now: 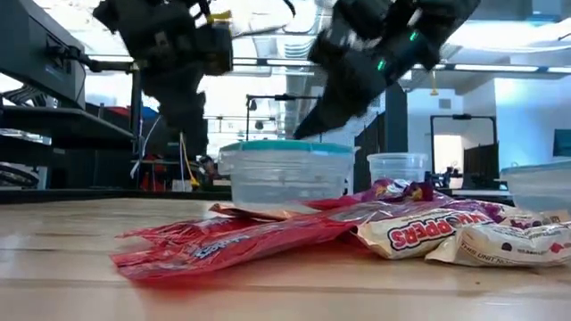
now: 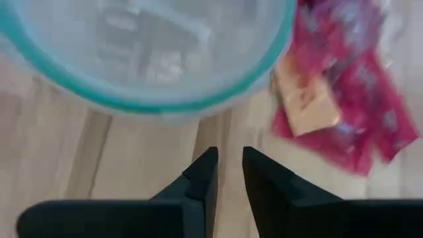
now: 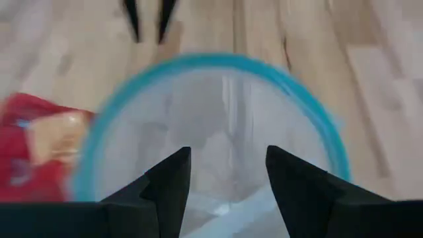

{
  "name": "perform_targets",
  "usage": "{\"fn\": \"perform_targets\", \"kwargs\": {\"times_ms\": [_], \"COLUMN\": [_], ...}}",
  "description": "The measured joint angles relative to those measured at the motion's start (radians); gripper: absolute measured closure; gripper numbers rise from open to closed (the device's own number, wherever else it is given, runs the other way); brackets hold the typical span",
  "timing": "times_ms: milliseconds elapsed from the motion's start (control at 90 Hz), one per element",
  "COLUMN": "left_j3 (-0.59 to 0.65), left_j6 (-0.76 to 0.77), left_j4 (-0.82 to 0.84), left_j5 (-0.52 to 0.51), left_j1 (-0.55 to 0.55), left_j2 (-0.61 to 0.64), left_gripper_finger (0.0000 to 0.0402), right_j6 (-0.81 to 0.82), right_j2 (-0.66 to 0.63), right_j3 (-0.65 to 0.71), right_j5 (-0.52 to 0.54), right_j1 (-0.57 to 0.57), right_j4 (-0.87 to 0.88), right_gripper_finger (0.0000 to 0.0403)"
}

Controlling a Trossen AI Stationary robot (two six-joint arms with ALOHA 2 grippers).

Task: Sort candy
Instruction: Open the big circular transparent bin

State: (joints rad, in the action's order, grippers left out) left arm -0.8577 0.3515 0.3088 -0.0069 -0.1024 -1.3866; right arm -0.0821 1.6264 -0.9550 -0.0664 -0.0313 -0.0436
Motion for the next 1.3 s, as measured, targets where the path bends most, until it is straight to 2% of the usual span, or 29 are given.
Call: {"fn": "perform_targets", "kwargs": {"times_ms": [167,278,411,544,656,778,967,1300], "left_j3": [0.000,-0.002,-0.002,-0.002,-0.002,-0.003,-0.005,-0.002], "left_j6": [-0.043,-0.096,-0.143,-0.190,-0.186,-0.185,-0.178,-0.205], "left_j4": [-0.014,-0.106,-0.212,-0.274,-0.330,-0.390,-0.346,-0.150], "left_j5": [-0.072,0.006,0.039,0.044,0.129,0.141,0.140,0.134], "left_j1": [0.021,0.040,0.042,0.061,0.086,0.092,0.093,0.118], "left_j2": [0.051,0.056,0.008,-0.069,-0.145,-0.210,-0.227,-0.104], "left_gripper_finger": [0.0346,0.0346,0.0346,0.0346,0.0346,0.0346,0.0345,0.0345], "right_j6": [0.059,0.131,0.234,0.319,0.345,0.343,0.321,0.310], "right_j2": [-0.057,-0.066,-0.064,-0.064,-0.050,-0.047,-0.053,-0.126], "right_j3": [0.000,0.011,0.072,0.132,0.149,0.163,0.172,0.172], "right_j5": [-0.007,-0.007,-0.001,0.090,0.122,0.173,0.198,0.194], "right_j1": [0.037,0.085,0.164,0.231,0.260,0.262,0.227,0.227], "right_j4": [0.090,0.086,0.062,-0.030,-0.079,-0.069,-0.068,0.005], "right_gripper_finger": [0.0218,0.0220,0.0227,0.0232,0.0232,0.0233,0.0233,0.0233]}}
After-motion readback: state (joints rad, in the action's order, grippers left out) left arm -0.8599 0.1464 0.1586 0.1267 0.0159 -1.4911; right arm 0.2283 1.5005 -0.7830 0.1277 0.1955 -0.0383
